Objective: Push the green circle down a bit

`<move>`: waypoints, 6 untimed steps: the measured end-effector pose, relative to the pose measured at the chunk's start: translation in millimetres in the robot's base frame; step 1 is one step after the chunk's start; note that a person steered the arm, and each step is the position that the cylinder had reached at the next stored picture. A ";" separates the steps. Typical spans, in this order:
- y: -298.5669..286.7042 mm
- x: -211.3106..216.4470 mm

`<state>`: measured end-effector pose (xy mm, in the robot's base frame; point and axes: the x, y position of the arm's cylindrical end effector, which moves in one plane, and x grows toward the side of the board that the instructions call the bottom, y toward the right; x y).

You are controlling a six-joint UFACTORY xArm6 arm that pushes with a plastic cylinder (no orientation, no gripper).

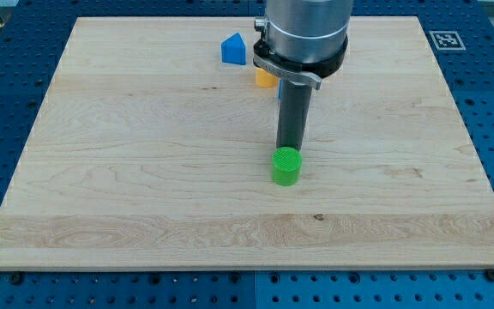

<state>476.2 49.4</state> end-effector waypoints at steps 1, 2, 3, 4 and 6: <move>0.0 16.2; 1.7 32.6; 40.1 31.1; 32.5 36.9; 3.2 59.6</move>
